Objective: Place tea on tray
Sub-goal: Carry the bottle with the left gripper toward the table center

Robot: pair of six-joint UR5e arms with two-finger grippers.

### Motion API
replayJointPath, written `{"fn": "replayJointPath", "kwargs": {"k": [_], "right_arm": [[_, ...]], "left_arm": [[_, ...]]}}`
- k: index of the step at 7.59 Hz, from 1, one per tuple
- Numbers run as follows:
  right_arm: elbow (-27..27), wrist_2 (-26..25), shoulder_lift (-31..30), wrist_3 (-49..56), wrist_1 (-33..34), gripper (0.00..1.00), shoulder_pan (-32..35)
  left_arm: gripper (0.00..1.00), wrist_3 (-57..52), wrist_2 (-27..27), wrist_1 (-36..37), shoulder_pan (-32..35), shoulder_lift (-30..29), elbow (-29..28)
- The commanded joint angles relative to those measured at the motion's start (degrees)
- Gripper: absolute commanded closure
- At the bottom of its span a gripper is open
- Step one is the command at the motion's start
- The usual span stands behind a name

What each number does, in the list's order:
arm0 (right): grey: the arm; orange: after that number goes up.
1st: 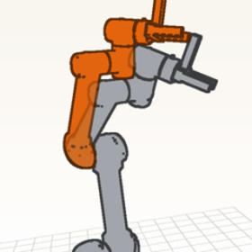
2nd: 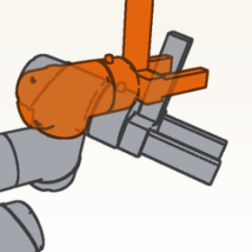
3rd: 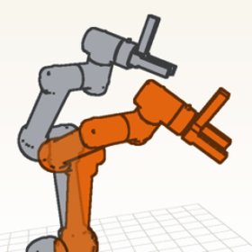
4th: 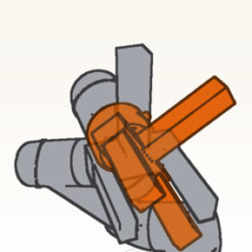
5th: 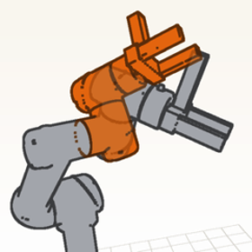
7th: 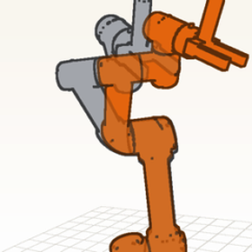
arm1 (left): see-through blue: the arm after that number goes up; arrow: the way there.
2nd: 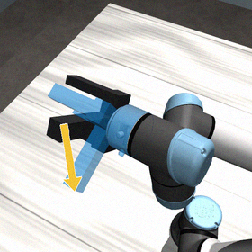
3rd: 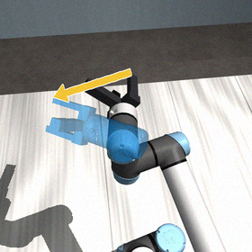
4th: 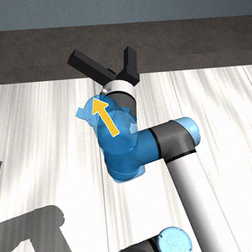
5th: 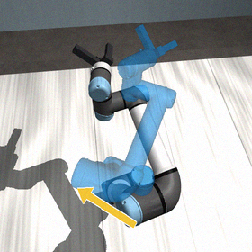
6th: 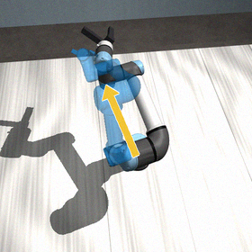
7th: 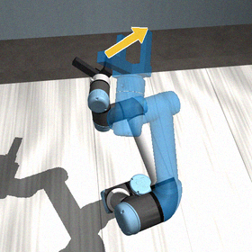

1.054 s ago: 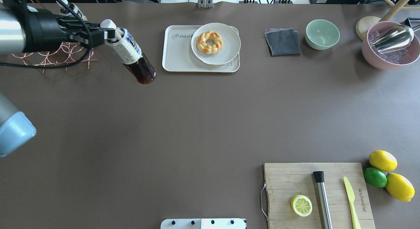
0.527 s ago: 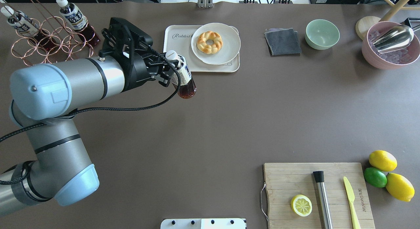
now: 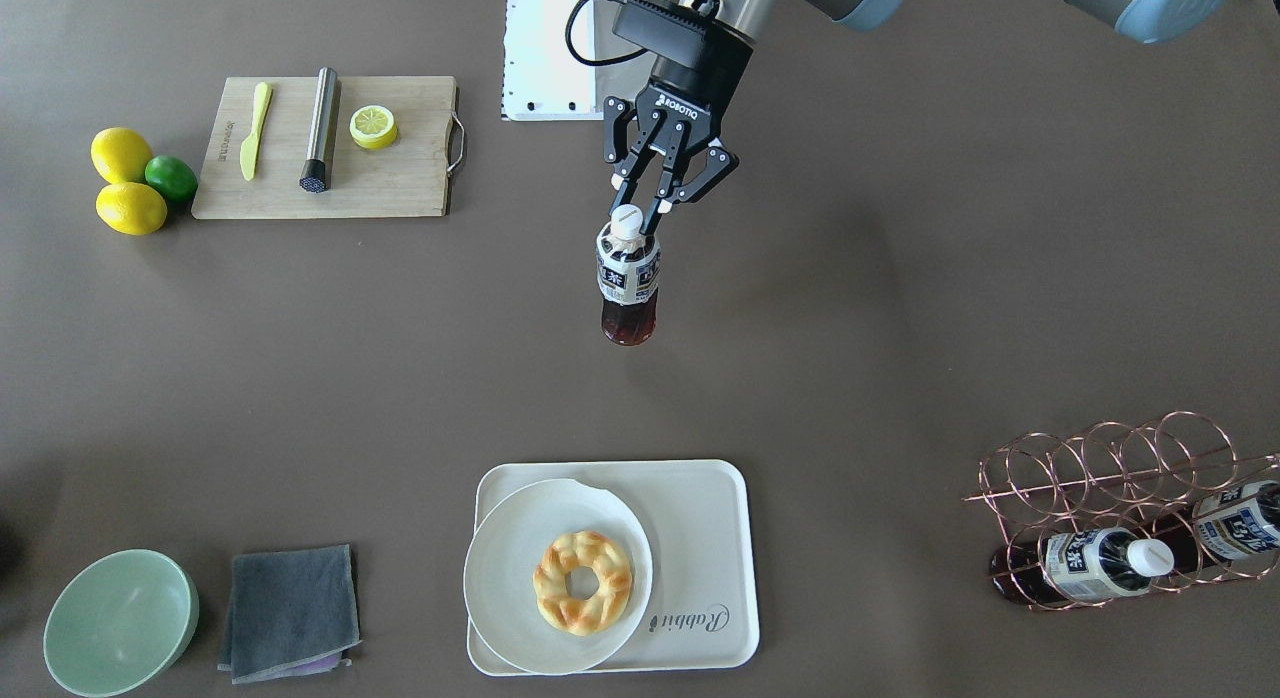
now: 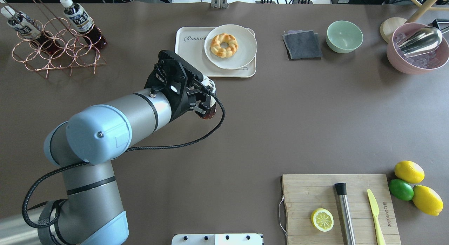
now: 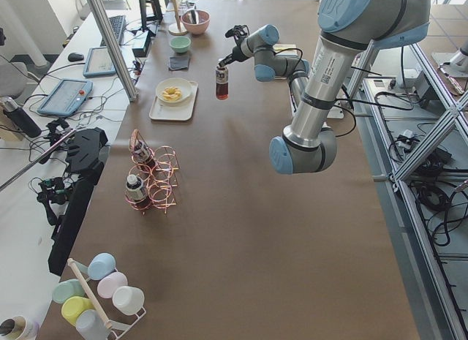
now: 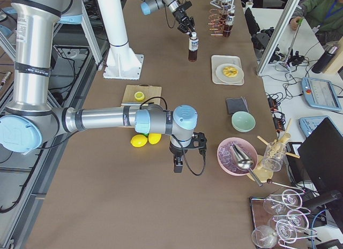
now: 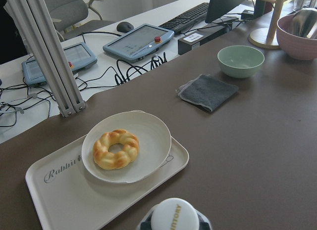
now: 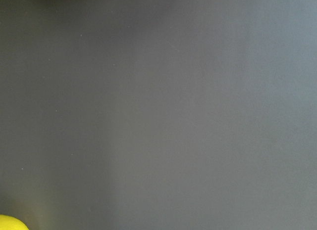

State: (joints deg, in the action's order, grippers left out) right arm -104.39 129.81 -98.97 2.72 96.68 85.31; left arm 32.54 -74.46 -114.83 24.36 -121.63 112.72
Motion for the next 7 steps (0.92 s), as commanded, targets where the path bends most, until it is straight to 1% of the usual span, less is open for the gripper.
{"fn": "replayJointPath", "kwargs": {"k": [1, 2, 3, 5, 7], "right_arm": [[0.0, 0.0, 0.0, 0.0, 0.0, 0.0, -0.1], [0.0, 0.0, 0.0, 0.0, 0.0, 0.0, 0.0], [0.0, 0.0, 0.0, 0.0, 0.0, 0.0, 0.0], [0.0, 0.0, -0.1, 0.0, 0.0, 0.0, 0.0], [0.0, 0.0, -0.1, 0.0, 0.0, 0.0, -0.1]], "left_arm": [[1.0, -0.3, 4.6, 1.1, -3.7, -0.6, -2.0], [1.0, -0.3, 7.5, 0.8, -6.5, -0.6, -2.2], [1.0, 0.2, 7.9, 0.5, -7.4, -0.5, -2.5], [1.0, 0.3, 8.0, -5.4, -8.0, 0.2, -4.7], [1.0, 0.1, 7.9, -5.5, -8.0, -0.1, -4.6]]}}
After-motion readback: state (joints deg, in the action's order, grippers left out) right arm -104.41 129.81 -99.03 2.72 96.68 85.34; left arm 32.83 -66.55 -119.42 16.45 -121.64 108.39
